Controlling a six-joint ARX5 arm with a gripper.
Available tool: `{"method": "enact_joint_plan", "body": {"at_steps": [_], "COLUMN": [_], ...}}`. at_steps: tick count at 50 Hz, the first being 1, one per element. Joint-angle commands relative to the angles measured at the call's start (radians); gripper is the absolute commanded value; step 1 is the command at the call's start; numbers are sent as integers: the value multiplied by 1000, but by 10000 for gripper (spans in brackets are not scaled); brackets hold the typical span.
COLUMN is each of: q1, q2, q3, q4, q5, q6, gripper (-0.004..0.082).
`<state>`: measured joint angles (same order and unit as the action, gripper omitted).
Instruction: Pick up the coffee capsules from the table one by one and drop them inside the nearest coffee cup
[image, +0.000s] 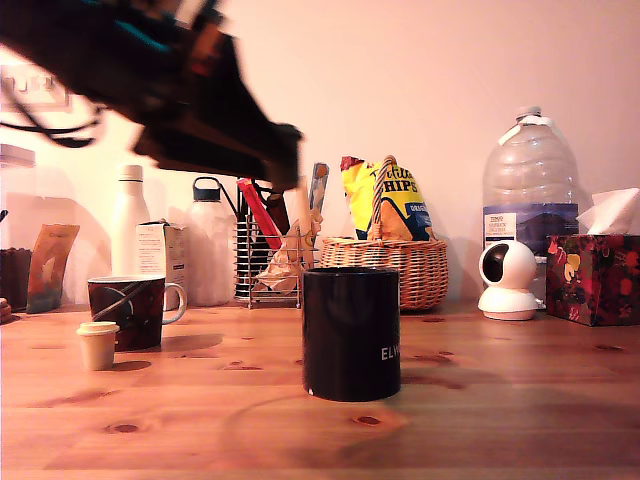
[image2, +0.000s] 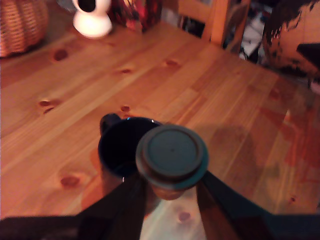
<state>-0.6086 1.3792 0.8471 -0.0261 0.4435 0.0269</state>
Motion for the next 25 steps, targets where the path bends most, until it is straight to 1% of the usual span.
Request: {"method": "enact_joint_plan", "body": {"at_steps": [1,4,5,7,10,11,13,14,24,25], "q1": [-15,-24,-28,-34,-42,-44,-49,-50,-66,-68], "q2": [42,72,83,101,127,136,156,166,265,272], "q3": [33,63,75,95,121,131,152,161,246,252], "q4": [-15,-35,-42,-55,-70,-76,-88,-93,-144,-149], "q5": [-8,-21,-27,-37,-43,-55,-62,-75,-106,-112], "q6": [14,16,27,27,32,34,34,34,50,57], "gripper": [248,248,248,248,248,248,248,248,248,248]}}
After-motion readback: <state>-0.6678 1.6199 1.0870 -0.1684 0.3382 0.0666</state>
